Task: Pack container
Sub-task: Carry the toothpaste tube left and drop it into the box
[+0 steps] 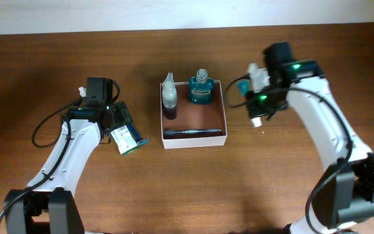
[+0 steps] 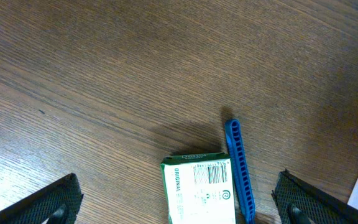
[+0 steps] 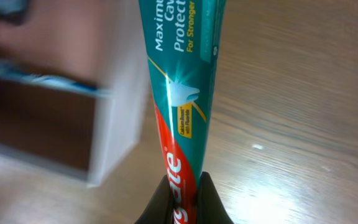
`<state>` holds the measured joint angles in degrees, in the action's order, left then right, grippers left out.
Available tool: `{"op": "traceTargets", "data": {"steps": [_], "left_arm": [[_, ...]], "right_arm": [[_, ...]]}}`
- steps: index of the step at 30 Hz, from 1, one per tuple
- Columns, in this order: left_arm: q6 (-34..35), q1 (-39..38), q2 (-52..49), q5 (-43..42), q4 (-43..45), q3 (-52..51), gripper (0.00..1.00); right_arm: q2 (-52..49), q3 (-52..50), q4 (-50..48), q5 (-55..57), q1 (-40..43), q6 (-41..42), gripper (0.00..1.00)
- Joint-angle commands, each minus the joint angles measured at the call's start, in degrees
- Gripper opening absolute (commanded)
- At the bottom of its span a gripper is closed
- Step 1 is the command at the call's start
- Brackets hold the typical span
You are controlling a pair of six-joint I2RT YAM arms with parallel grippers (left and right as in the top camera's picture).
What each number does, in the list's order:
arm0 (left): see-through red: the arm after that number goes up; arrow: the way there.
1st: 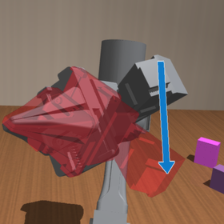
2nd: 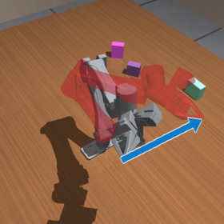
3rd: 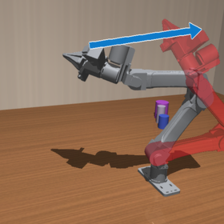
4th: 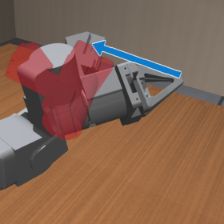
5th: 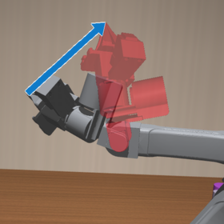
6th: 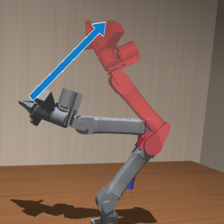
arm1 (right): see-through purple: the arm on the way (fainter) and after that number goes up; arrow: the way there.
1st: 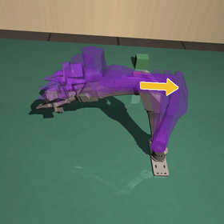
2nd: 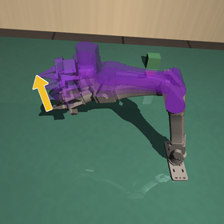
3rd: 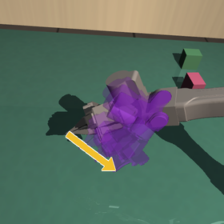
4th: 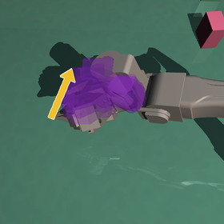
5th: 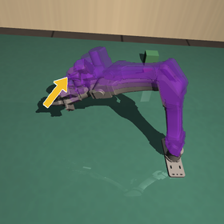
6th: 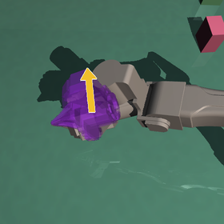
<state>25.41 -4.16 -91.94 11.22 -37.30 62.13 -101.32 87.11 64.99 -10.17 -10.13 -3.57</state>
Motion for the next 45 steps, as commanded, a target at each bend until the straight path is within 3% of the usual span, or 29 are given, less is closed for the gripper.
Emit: {"op": "traceTargets", "data": {"steps": [1, 9, 12, 25, 26, 27, 32, 34, 40, 45], "left_arm": [[0.7, -0.2, -0.3, 0.6, 0.0, -0.1, 0.99], [0.7, -0.2, -0.3, 0.6, 0.0, -0.1, 1.0], [0.7, -0.2, -0.3, 0.6, 0.0, -0.1, 0.99], [0.7, -0.2, -0.3, 0.6, 0.0, -0.1, 0.99], [0.7, -0.2, -0.3, 0.6, 0.0, -0.1, 0.99], [0.7, -0.2, -0.3, 0.6, 0.0, -0.1, 0.99], [0.7, -0.2, -0.3, 0.6, 0.0, -0.1, 0.99], [0.7, -0.2, -0.3, 0.6, 0.0, -0.1, 0.99], [0.7, -0.2, -0.3, 0.6, 0.0, -0.1, 0.99], [0.7, -0.2, -0.3, 0.6, 0.0, -0.1, 0.99]], "right_arm": [[1.4, 0.9, 0.2, 0.5, -5.8, -0.6, 0.04], [1.2, 0.9, -4.7, 2.3, -14.0, -0.7, 0.04], [1.1, 0.9, -7.4, 3.5, -15.9, -4.4, 0.04], [-0.7, 0.8, -12.2, 4.2, -16.5, -6.7, 0.06], [-0.7, 0.8, -12.3, 4.2, -16.5, -6.7, 0.14], [-0.7, 0.8, -12.6, 4.2, -16.5, -6.7, 0.41], [-0.7, 0.8, -13.1, 4.2, -16.5, -6.7, 0.73], [-0.7, 0.8, -13.2, 4.3, -16.5, -6.7, 0.98], [0.4, 1.0, -13.1, 7.4, -14.5, -2.2, 0.99], [2.5, 1.0, -10.3, 8.4, -7.5, 0.1, 0.99]]}}
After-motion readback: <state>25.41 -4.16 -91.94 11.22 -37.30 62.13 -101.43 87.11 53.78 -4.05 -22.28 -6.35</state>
